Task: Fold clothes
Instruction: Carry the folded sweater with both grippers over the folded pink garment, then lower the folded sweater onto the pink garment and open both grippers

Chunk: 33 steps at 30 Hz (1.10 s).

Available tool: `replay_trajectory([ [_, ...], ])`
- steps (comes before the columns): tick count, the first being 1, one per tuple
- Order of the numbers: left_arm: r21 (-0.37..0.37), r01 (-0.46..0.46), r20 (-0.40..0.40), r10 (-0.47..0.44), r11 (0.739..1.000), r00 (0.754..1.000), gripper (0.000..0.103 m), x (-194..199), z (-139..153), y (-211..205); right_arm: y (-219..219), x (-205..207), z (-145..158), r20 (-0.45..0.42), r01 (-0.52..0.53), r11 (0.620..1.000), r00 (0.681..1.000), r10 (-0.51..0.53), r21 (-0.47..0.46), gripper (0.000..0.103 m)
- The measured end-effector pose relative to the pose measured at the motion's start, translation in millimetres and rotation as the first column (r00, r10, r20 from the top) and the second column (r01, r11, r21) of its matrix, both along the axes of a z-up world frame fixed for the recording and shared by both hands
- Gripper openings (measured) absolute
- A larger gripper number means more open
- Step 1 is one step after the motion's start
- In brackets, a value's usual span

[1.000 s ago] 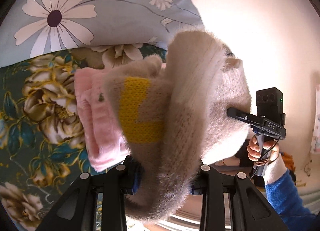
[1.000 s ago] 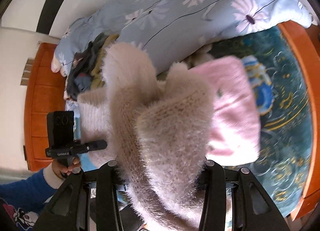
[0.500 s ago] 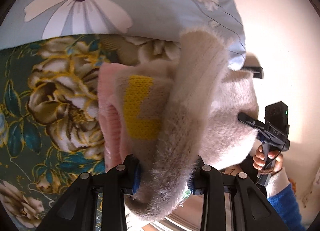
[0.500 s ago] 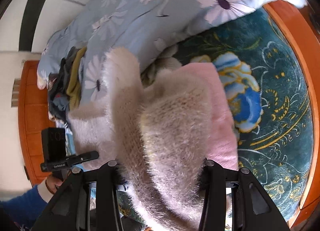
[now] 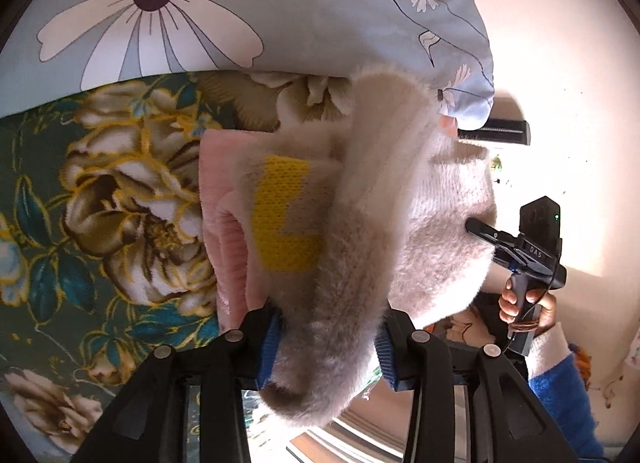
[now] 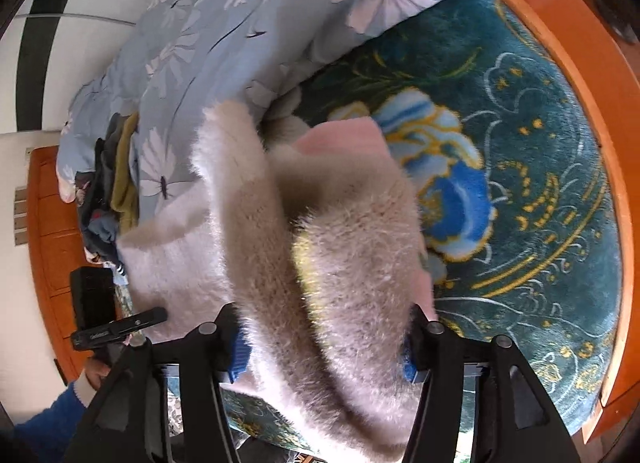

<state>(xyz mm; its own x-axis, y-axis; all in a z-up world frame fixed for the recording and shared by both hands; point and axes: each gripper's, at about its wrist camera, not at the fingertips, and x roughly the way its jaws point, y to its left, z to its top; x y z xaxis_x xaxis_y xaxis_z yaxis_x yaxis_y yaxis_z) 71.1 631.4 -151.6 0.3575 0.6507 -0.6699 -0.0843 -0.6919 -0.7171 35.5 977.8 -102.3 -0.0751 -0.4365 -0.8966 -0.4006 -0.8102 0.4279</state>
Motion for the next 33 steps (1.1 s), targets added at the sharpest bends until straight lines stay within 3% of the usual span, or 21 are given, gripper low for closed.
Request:
replay_trajectory([
  [10,-0.016,-0.027,-0.023,0.027,1.000,0.999,0.052,-1,22,-26,12,4,13,-0.010,0.024,0.994,1.000,-0.023,0.104,0.061],
  [16,-0.051,-0.037,-0.141,0.030,0.998,0.990,0.053,-1,53,-36,24,7,32,-0.067,0.076,0.985,0.996,-0.066,0.158,0.061],
  [22,-0.068,0.065,-0.358,-0.085,0.996,0.930,0.055,4,105,-6,25,14,72,-0.192,0.141,0.951,0.977,-0.090,0.274,0.061],
  [25,-0.124,0.182,-0.459,-0.219,0.975,0.861,0.057,20,113,28,0,24,77,-0.234,0.103,0.942,0.972,-0.027,0.319,0.061],
  [28,-0.174,0.240,-0.490,-0.295,0.955,0.820,0.057,30,106,44,-32,37,72,-0.263,0.053,0.945,0.964,0.036,0.323,0.061],
  [30,-0.203,0.266,-0.485,-0.333,0.942,0.808,0.057,36,95,50,-52,44,59,-0.254,0.009,0.952,0.964,0.072,0.306,0.061],
  [33,-0.237,0.274,-0.456,-0.356,0.932,0.816,0.057,39,73,53,-67,52,36,-0.221,-0.041,0.950,0.969,0.114,0.310,0.061],
])
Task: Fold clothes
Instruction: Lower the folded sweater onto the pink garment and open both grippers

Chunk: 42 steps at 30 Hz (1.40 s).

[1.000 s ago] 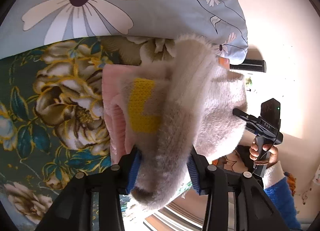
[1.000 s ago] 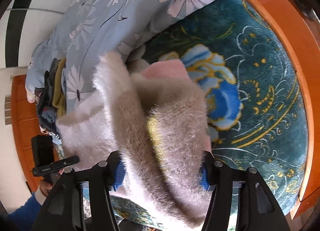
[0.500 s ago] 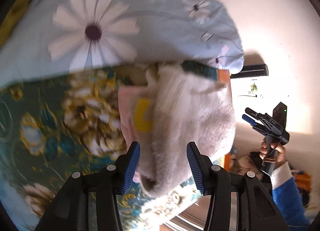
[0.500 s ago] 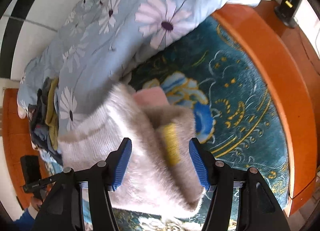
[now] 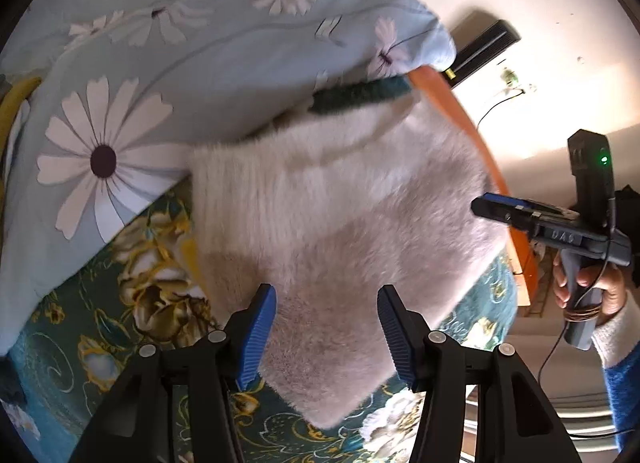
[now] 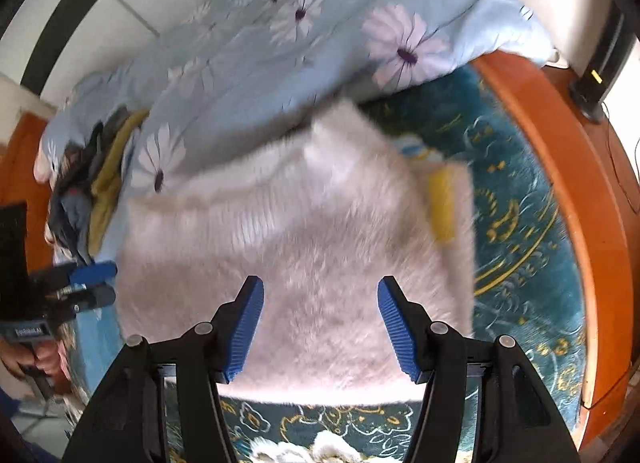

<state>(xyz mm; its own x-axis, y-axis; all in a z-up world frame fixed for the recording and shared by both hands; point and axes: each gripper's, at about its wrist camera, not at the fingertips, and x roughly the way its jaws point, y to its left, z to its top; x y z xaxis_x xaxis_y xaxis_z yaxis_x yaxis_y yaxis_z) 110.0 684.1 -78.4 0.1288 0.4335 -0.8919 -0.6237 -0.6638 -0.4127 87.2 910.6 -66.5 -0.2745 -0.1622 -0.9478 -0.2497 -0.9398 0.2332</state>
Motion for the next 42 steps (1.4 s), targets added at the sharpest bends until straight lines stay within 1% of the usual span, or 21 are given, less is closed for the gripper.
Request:
replay_trajectory([
  [2,-0.021,-0.008,0.019,0.008,1.000,1.000,0.057,-1,-14,3,7,1,-11,0.012,0.029,1.000,1.000,-0.029,-0.003,0.061],
  [5,-0.037,-0.017,0.035,0.018,0.999,0.999,0.057,-3,-26,8,20,0,-29,0.037,0.099,0.995,0.994,-0.098,-0.029,0.061],
  [8,-0.044,-0.023,0.048,0.025,0.999,0.999,0.058,-6,-34,12,25,-3,-41,0.045,0.131,0.991,0.990,-0.130,-0.033,0.061],
  [12,-0.053,-0.017,0.065,0.020,0.998,0.998,0.063,-6,-43,16,29,-3,-52,0.048,0.156,0.986,0.987,-0.154,-0.049,0.061],
  [16,-0.062,-0.002,0.058,0.006,0.998,0.998,0.068,-3,-42,19,29,0,-57,0.044,0.160,0.985,0.987,-0.157,-0.060,0.061],
  [18,-0.066,0.006,0.051,-0.003,0.998,0.999,0.068,-1,-39,21,27,0,-57,0.043,0.159,0.985,0.987,-0.157,-0.059,0.061],
  [22,-0.034,-0.009,0.040,0.011,0.999,0.999,0.068,0,-25,11,22,2,-48,0.049,0.172,0.985,0.984,-0.171,-0.032,0.061],
  [26,-0.002,-0.023,0.037,0.023,1.000,0.999,0.068,-1,-12,-7,6,18,-32,0.011,0.193,0.981,0.981,-0.193,-0.013,0.061],
  [27,-0.005,-0.019,0.030,0.019,1.000,0.999,0.068,0,-11,-12,1,24,-31,0.008,0.193,0.981,0.981,-0.193,-0.008,0.061],
  [28,-0.009,-0.016,0.023,0.016,1.000,1.000,0.068,1,-9,-17,-9,27,-30,0.012,0.169,0.986,0.985,-0.169,0.000,0.061],
  [30,-0.018,-0.010,0.012,0.010,1.000,1.000,0.068,2,-8,-27,-22,40,-30,0.013,0.181,0.983,0.983,-0.181,0.004,0.061],
  [33,-0.019,-0.023,0.020,0.023,1.000,1.000,0.068,4,-12,-47,-39,62,-33,0.022,0.215,0.977,0.976,-0.214,-0.008,0.061],
  [35,-0.029,-0.024,0.026,0.025,0.999,0.999,0.070,4,-20,-56,-52,77,-37,0.036,0.241,0.970,0.970,-0.240,-0.022,0.061],
  [37,-0.041,-0.011,0.022,0.012,0.999,1.000,0.075,6,-27,-62,-64,91,-41,0.051,0.266,0.963,0.963,-0.264,-0.036,0.061],
  [39,-0.043,0.006,0.028,-0.005,0.999,1.000,0.080,7,-33,-68,-76,102,-45,0.072,0.273,0.961,0.960,-0.270,-0.045,0.061],
  [42,-0.038,0.022,0.022,-0.021,0.999,1.000,0.084,8,-40,-77,-95,115,-49,0.093,0.282,0.958,0.956,-0.277,-0.049,0.061],
])
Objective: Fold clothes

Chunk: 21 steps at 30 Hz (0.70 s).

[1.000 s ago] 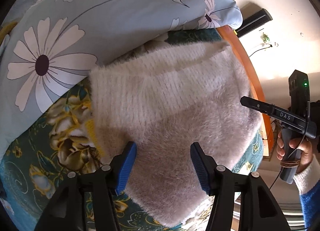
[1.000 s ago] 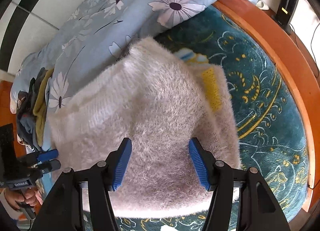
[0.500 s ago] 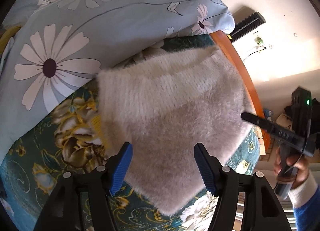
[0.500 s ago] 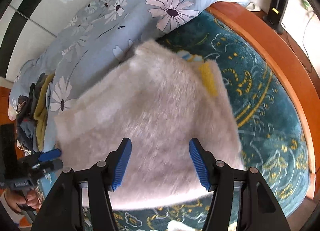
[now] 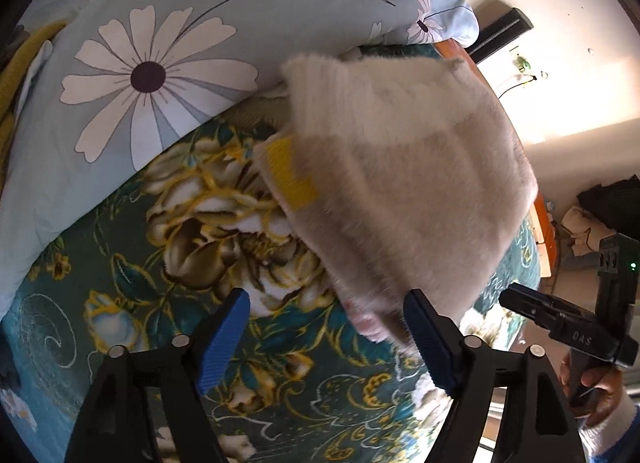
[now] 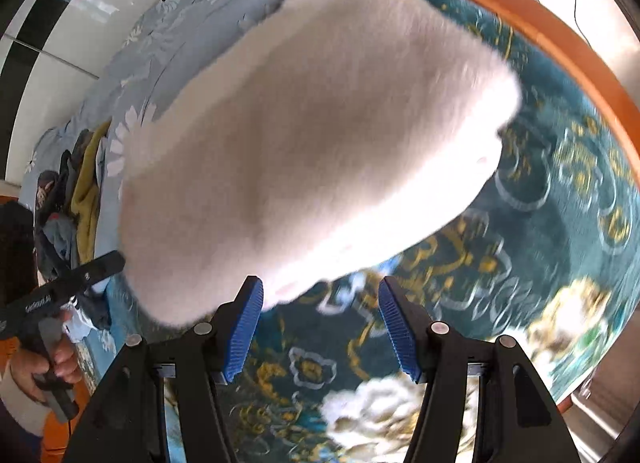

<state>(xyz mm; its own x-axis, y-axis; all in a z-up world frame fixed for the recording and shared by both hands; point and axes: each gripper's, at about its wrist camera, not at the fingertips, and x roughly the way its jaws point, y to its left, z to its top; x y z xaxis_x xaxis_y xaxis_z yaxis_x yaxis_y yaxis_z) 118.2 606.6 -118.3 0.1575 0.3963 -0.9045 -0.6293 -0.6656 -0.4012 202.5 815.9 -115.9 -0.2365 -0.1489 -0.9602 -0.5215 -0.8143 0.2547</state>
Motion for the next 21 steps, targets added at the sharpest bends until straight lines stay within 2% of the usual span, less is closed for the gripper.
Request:
replay_trajectory([
  [6,0.023,0.070,-0.028,-0.069,0.997,0.997,0.089,7,-18,-13,-25,11,-11,0.047,0.028,0.999,0.998,-0.030,0.042,0.061],
  [9,0.044,0.092,-0.035,-0.091,0.995,0.995,0.098,11,-22,-19,-33,15,-14,0.076,0.054,0.995,0.995,-0.060,0.080,0.061],
  [11,0.057,0.107,-0.040,-0.105,0.993,0.994,0.101,14,-24,-23,-39,16,-15,0.091,0.058,0.993,0.994,-0.068,0.102,0.062],
  [12,0.064,0.115,-0.043,-0.112,0.991,0.993,0.101,16,-25,-25,-43,17,-14,0.097,0.056,0.992,0.993,-0.067,0.112,0.063],
  [13,0.071,0.122,-0.045,-0.119,0.990,0.992,0.102,17,-26,-27,-47,17,-14,0.103,0.053,0.991,0.993,-0.066,0.123,0.071],
  [14,0.076,0.131,-0.055,-0.127,0.988,0.990,0.102,20,-24,-28,-50,17,-13,0.107,0.050,0.990,0.992,-0.065,0.132,0.074],
  [19,0.071,0.200,-0.118,-0.191,0.977,0.974,0.102,31,-19,-31,-68,14,-11,0.131,0.037,0.983,0.990,-0.061,0.180,0.075],
  [20,0.070,0.209,-0.129,-0.199,0.975,0.972,0.102,32,-19,-32,-71,13,-11,0.136,0.035,0.981,0.989,-0.062,0.191,0.076],
  [21,0.073,0.214,-0.135,-0.203,0.974,0.970,0.102,33,-18,-33,-73,12,-10,0.139,0.036,0.979,0.988,-0.064,0.199,0.082],
])
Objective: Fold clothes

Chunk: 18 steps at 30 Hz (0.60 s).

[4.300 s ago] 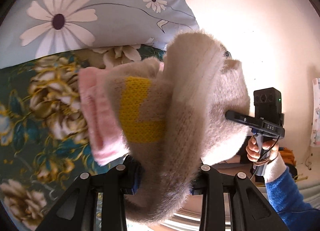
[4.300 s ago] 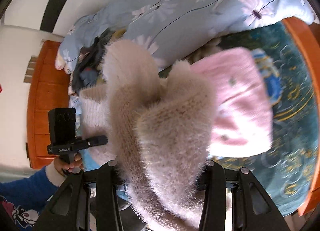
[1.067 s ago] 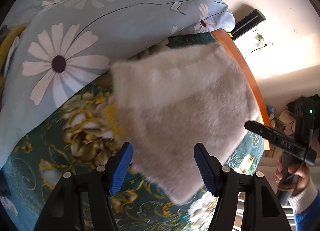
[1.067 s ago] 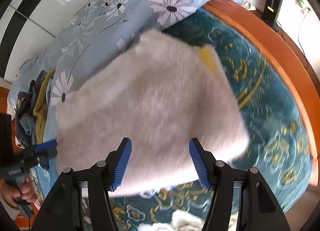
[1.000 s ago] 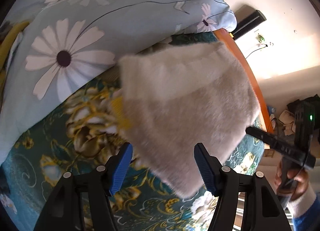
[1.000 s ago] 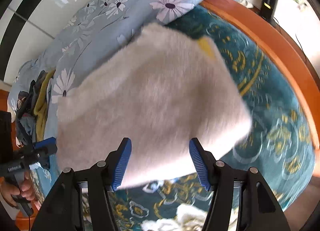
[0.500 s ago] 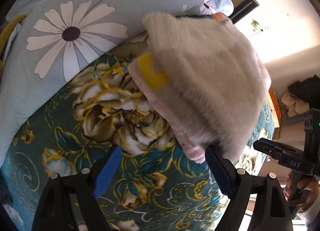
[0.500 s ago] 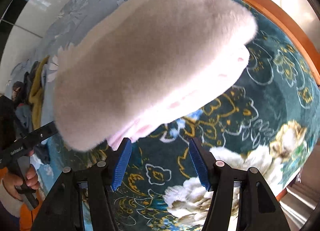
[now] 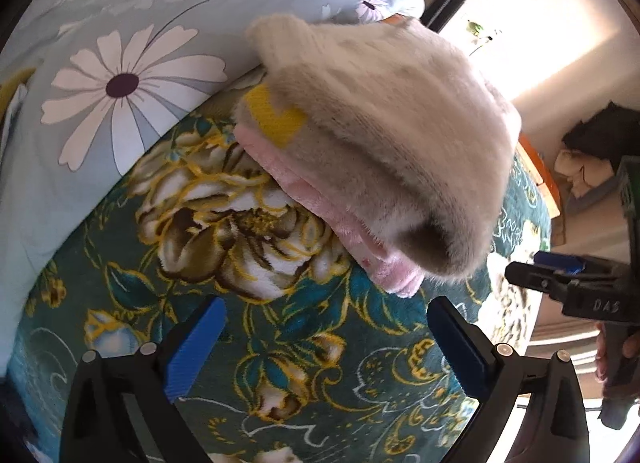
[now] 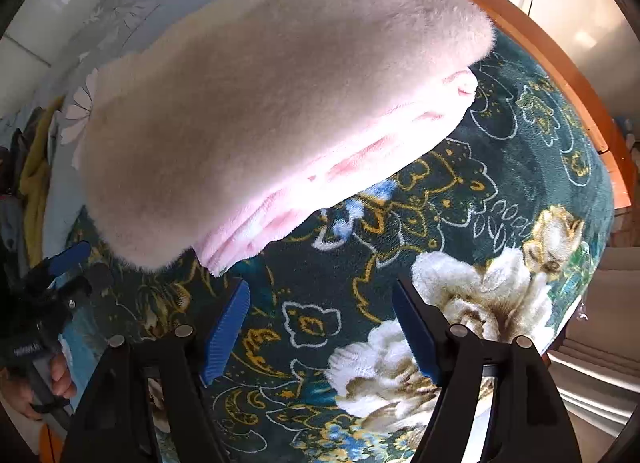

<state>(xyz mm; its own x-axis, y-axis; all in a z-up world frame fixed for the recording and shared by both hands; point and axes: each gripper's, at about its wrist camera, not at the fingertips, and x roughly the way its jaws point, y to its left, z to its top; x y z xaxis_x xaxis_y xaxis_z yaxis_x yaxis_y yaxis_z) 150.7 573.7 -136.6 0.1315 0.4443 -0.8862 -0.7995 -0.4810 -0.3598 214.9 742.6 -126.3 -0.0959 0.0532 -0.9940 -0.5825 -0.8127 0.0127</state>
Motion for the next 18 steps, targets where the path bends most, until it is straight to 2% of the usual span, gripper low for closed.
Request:
replay_trajectory([
  [12,0.027,0.087,-0.059,-0.085,0.996,0.995,0.103,9,4,-11,-22,-7,11,0.043,-0.006,0.994,0.999,0.001,0.110,0.083],
  [14,0.028,0.097,-0.063,-0.095,0.995,0.993,0.103,11,3,-12,-24,-7,13,0.048,-0.006,0.992,0.999,0.000,0.126,0.086],
  [15,0.029,0.101,-0.064,-0.099,0.994,0.993,0.103,12,3,-12,-25,-7,14,0.050,-0.006,0.992,0.999,0.000,0.128,0.094],
  [16,0.030,0.105,-0.064,-0.103,0.994,0.993,0.103,13,2,-12,-26,-8,14,0.055,-0.006,0.991,0.998,-0.001,0.134,0.096],
  [18,0.029,0.107,-0.073,-0.105,0.994,0.992,0.103,15,2,-13,-28,-8,14,0.060,-0.007,0.990,0.998,-0.001,0.142,0.096],
])
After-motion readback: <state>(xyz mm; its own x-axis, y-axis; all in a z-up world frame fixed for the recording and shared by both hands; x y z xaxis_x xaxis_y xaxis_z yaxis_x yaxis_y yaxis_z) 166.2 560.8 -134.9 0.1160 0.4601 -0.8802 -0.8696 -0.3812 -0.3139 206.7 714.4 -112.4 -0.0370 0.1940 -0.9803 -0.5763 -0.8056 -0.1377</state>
